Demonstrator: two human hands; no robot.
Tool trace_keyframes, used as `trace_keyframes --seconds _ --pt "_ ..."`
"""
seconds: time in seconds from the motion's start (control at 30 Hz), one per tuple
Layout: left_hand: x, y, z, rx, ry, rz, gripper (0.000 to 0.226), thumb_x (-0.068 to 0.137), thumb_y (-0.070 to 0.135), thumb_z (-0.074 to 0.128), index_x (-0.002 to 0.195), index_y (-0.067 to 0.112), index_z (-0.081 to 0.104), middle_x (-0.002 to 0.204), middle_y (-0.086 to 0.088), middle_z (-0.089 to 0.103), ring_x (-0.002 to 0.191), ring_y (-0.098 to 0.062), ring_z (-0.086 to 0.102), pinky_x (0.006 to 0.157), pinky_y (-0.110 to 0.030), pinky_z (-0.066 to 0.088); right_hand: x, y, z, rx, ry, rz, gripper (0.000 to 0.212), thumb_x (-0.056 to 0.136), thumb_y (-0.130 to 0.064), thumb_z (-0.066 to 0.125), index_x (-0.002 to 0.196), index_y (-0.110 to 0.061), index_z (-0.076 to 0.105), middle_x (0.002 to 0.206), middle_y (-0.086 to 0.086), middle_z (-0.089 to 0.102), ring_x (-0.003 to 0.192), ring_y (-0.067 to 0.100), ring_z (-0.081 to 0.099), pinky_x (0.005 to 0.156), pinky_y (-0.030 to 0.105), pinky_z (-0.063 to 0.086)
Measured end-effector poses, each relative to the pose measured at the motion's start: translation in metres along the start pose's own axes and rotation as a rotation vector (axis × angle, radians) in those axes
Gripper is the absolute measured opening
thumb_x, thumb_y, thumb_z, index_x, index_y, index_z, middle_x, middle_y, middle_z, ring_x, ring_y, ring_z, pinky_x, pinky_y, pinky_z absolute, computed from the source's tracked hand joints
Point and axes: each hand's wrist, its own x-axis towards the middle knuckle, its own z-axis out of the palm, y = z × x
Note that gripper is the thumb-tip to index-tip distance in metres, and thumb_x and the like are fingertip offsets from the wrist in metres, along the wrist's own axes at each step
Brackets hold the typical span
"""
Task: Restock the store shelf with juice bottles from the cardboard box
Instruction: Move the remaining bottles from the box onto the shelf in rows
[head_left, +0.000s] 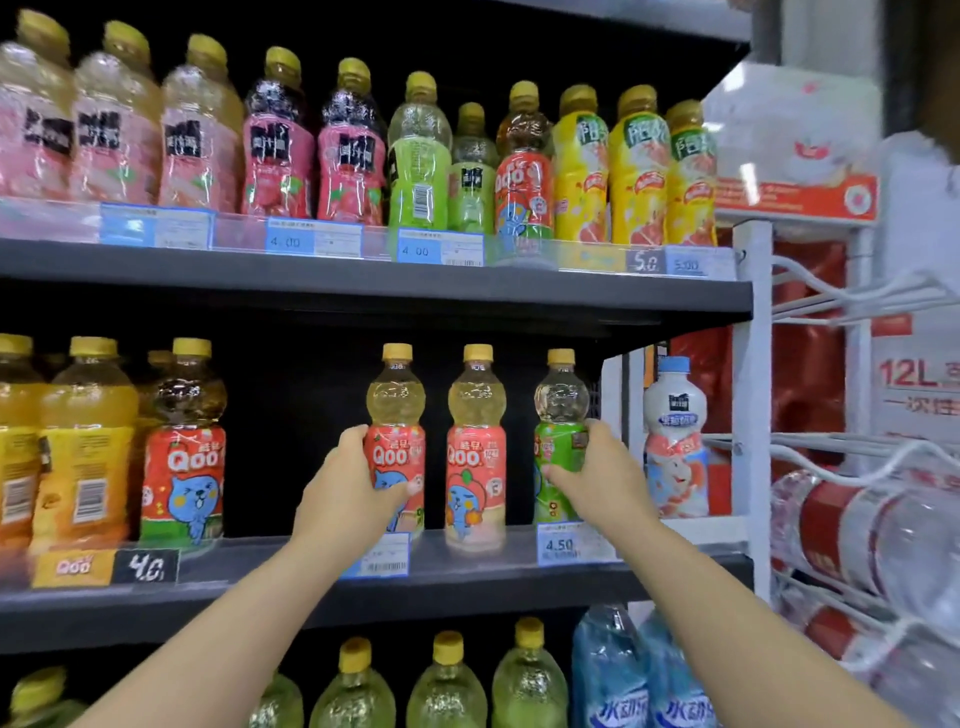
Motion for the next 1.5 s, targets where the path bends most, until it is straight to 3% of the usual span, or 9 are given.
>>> trace_keyframes --seconds 0.17,0.4,0.7,0.8,0.9,0.97,1.2,1.33,1.5 --pt "0.007 -0.004 0.014 0.004 0.023 0.010 0.081 0.073 0.038 0.079 0.137 0.025 0.031 0.122 0.001 0.059 0.100 -0.017 0.063 0.081 -0.040 0.057 0.023 0.004 0.007 -0.043 -0.034 0.045 0.061 0.078 -0.034 0.074 0.122 -0.011 0.037 0.114 0.011 0.058 0.100 0.030 0.060 0.071 0.032 0.044" --pt "0.014 -0.007 0.017 0.027 0.019 0.022 0.080 0.075 0.035 0.078 0.137 0.022 0.030 0.125 -0.002 0.057 0.106 -0.019 0.062 0.083 -0.035 0.055 0.036 0.008 0.017 -0.053 -0.020 0.057 0.060 0.077 -0.036 0.075 0.117 -0.016 0.036 0.110 0.010 0.061 0.094 0.029 0.062 0.074 0.037 0.052" --pt "0.020 -0.002 0.025 0.030 -0.009 0.012 0.078 0.074 0.035 0.079 0.134 0.020 0.031 0.121 -0.004 0.058 0.102 -0.021 0.064 0.077 -0.034 0.056 0.020 0.015 -0.008 -0.094 0.038 0.023 0.045 0.077 -0.034 0.074 0.099 -0.016 0.039 0.097 0.007 0.063 0.083 0.025 0.061 0.066 0.033 0.049" --pt "0.021 0.001 0.027 0.023 -0.016 0.015 0.077 0.074 0.034 0.080 0.132 0.020 0.032 0.119 -0.004 0.058 0.100 -0.020 0.064 0.075 -0.033 0.055 0.011 0.016 -0.017 -0.097 0.031 0.015 0.047 0.078 -0.035 0.074 0.104 -0.013 0.042 0.102 0.009 0.063 0.079 0.021 0.055 0.058 0.029 0.043" --pt "0.020 0.000 0.026 -0.005 -0.043 0.015 0.075 0.074 0.034 0.079 0.131 0.023 0.031 0.117 -0.001 0.059 0.097 -0.017 0.064 0.074 -0.031 0.056 -0.006 0.008 -0.025 -0.074 0.125 -0.081 0.071 0.080 -0.040 0.070 0.136 -0.014 0.035 0.128 0.009 0.050 0.107 0.024 0.054 0.083 0.035 0.048" --pt "0.020 -0.001 0.025 -0.024 -0.061 0.022 0.075 0.074 0.034 0.079 0.132 0.023 0.031 0.113 0.002 0.058 0.093 -0.015 0.063 0.073 -0.029 0.056 -0.023 -0.007 -0.028 -0.033 0.210 -0.197 0.071 0.084 -0.042 0.065 0.142 -0.018 0.032 0.136 0.005 0.044 0.122 0.021 0.046 0.093 0.032 0.043" --pt "0.022 0.001 0.017 -0.084 -0.190 0.051 0.080 0.071 0.027 0.082 0.132 0.026 0.030 0.107 0.005 0.055 0.085 -0.008 0.060 0.061 -0.015 0.048 -0.036 -0.048 0.007 0.238 -0.217 -0.101 0.089 0.075 -0.053 0.071 0.145 -0.021 0.027 0.133 0.000 0.054 0.115 0.017 0.057 0.089 0.032 0.050" --pt "0.027 0.004 0.016 -0.051 -0.242 0.068 0.077 0.073 0.029 0.081 0.131 0.028 0.031 0.093 0.012 0.056 0.083 -0.007 0.061 0.061 -0.015 0.048 -0.029 -0.047 0.021 0.278 -0.217 -0.089 0.072 0.073 -0.046 0.075 0.132 -0.025 0.040 0.112 -0.007 0.063 0.096 0.012 0.064 0.083 0.035 0.056" --pt "0.036 0.019 0.032 0.010 -0.272 0.077 0.072 0.073 0.030 0.080 0.127 0.022 0.033 0.110 0.003 0.060 0.099 -0.016 0.063 0.083 -0.034 0.056 -0.022 -0.035 0.017 0.237 -0.179 -0.086 0.063 0.074 -0.044 0.075 0.125 -0.025 0.043 0.100 -0.010 0.060 0.091 0.011 0.064 0.076 0.031 0.056"
